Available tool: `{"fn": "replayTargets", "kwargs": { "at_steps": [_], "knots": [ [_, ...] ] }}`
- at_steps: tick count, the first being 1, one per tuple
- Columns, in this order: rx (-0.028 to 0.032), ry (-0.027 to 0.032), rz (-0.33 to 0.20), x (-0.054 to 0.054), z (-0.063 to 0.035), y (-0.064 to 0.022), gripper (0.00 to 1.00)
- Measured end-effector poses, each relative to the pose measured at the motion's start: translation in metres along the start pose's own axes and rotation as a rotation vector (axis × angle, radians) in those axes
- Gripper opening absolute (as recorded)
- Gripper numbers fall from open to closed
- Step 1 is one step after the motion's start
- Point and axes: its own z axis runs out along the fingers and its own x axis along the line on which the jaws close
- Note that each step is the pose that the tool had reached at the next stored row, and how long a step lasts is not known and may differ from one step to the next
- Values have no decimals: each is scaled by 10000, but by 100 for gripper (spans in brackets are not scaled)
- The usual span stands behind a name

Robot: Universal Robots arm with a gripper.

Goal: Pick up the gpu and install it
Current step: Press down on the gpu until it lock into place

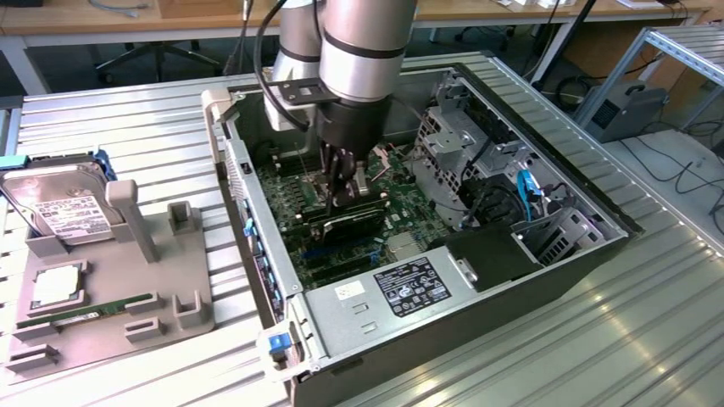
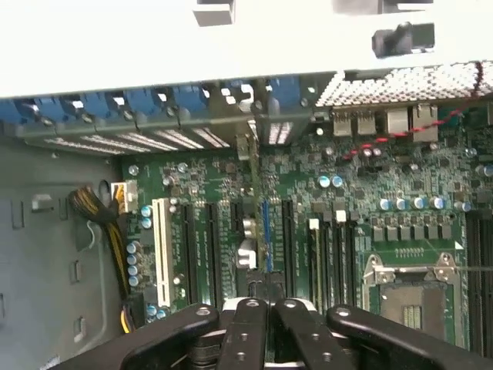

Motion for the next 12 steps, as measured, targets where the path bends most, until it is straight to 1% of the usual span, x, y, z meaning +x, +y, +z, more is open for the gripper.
{"fn": "replayTargets", "kwargs": {
  "at_steps": [5, 8, 12],
  "knots": [
    [1, 1, 1, 11, 29, 167, 11],
    [1, 0, 0, 12, 70, 235, 11],
    [1, 2, 1, 19, 117, 242, 11]
  ]
}}
